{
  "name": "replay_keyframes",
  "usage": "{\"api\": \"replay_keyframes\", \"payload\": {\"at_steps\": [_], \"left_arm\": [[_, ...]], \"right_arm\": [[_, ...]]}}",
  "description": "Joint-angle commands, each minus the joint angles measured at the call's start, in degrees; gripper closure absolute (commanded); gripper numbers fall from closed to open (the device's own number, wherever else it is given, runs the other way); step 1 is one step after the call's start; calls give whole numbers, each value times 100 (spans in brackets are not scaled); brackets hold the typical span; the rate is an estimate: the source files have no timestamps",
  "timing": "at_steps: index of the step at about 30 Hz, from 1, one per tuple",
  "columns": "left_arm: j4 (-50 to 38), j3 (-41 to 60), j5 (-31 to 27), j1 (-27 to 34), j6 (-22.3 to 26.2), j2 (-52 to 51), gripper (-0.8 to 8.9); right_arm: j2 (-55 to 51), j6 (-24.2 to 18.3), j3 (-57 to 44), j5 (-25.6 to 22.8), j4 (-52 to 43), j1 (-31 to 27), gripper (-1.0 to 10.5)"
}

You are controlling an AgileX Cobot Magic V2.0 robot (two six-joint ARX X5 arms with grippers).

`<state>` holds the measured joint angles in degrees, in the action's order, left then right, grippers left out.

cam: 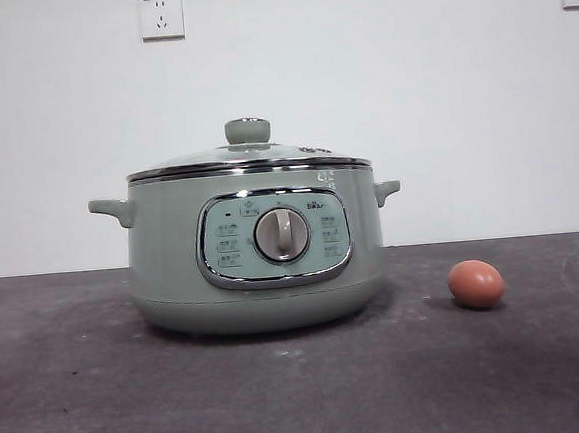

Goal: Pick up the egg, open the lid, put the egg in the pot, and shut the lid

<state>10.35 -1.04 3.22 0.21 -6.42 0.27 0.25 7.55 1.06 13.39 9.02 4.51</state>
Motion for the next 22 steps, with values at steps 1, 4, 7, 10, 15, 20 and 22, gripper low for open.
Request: {"api": "replay_keyframes", "payload": {"at_steps": [1,4,7,10,15,20,22], "left_arm": [[-7,81,52,13,-326,-15,817],[7,55,356,13,-595,-15,821],[136,-85,732,13,-920,-15,821],[337,-315,922,13,-1069,7,821],[514,-824,1097,13,-1309,184,820],[743,-1445,1563,13,-1224,632,820],[911,-1703,1845,13,-1121,868,820]], "right_arm": [[-20,560,-72,17,37,0,946],[-20,931,-44,2,4,0,957],[-2,1410,103,-2,9,0,958],[114,1510,354,20,9,0,958],[610,1506,935,256,68,4,958],[1460,1165,1834,330,721,7,958],[1836,800,2262,380,1091,7,958]]}}
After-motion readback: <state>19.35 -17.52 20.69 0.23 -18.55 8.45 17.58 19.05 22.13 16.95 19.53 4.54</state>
